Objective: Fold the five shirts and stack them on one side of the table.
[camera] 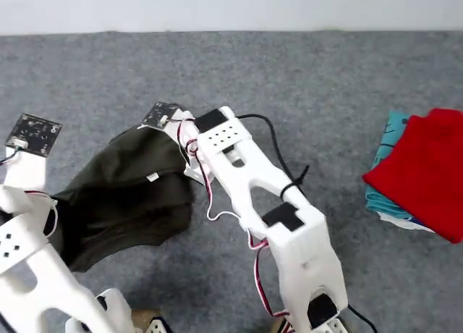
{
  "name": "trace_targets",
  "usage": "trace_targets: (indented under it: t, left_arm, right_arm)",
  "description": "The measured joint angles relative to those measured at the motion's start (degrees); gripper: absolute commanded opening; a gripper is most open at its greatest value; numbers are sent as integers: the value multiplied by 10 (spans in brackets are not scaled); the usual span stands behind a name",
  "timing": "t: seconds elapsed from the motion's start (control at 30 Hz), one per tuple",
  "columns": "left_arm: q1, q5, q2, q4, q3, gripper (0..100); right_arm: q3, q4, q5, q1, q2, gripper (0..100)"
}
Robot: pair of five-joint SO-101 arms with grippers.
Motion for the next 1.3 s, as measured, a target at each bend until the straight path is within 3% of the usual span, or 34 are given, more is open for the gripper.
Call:
trace_targets:
  t: [0.37, 0.43, 0.53, 0.63, 1.07, 1.3]
  left_arm:
    - [0, 0, 0, 0, 0, 14]
    - [0, 0, 0, 0, 0, 14]
    - [0, 0, 0, 0, 0, 14]
    - [0, 0, 0, -2, 14, 14]
    - [1, 0, 0, -14, 31, 14]
    - [27, 1, 0, -23, -25, 14]
  right_arm:
    - [-78, -28, 11, -55, 84, 199]
    - [-105, -29, 11, -55, 109, 161]
    - [-155, -28, 11, -55, 142, 22]
    - [-206, -23, 11, -41, 166, 28]
    - [-494, 229, 27, 42, 176, 9]
    - [-531, 236, 35, 93, 145, 9]
